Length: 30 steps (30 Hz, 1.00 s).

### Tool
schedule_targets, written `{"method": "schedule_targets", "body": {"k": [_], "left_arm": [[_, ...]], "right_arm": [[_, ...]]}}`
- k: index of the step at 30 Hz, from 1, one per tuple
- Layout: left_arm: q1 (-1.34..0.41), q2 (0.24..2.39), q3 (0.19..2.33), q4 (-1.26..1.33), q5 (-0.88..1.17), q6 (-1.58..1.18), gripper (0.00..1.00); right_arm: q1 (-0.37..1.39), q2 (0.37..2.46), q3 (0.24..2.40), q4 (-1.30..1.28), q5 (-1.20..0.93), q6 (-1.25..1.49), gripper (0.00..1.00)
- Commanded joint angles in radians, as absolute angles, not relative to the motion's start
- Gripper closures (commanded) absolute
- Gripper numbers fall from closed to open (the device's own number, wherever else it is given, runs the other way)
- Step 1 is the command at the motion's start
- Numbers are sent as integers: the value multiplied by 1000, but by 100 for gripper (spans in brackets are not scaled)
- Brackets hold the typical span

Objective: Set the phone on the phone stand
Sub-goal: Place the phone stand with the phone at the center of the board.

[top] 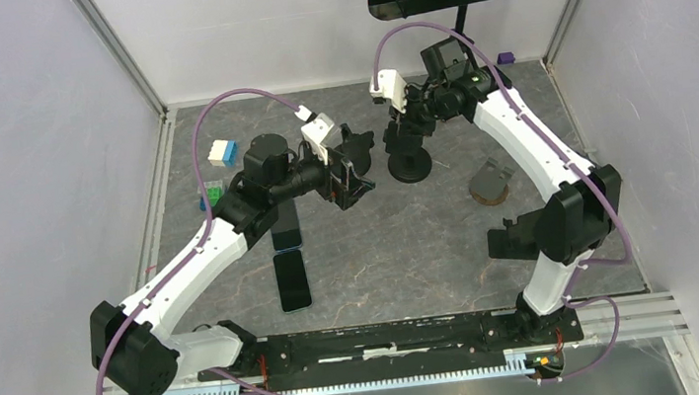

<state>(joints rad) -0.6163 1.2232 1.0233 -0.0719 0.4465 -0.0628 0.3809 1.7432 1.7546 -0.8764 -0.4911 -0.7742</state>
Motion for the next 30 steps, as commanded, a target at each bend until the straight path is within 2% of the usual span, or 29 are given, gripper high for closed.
{"method": "schedule_targets", "body": {"k": [1,12,22,30], "left_arm": [[-607,1196,1013,-24,445,-52,0],[-605,1189,998,-8,457,-61,0],[-601,1172,1000,-9,454,-64,0],[-597,1169,1002,-12,453,-61,0]], "right_arm": [[373,1752,1819,-801,-548,-791,99],[364,1775,1826,-793,-574,-776,97],[364,1775,1853,-792,-545,-744,76],[364,1771,1868,-790,-531,-728,66]]}}
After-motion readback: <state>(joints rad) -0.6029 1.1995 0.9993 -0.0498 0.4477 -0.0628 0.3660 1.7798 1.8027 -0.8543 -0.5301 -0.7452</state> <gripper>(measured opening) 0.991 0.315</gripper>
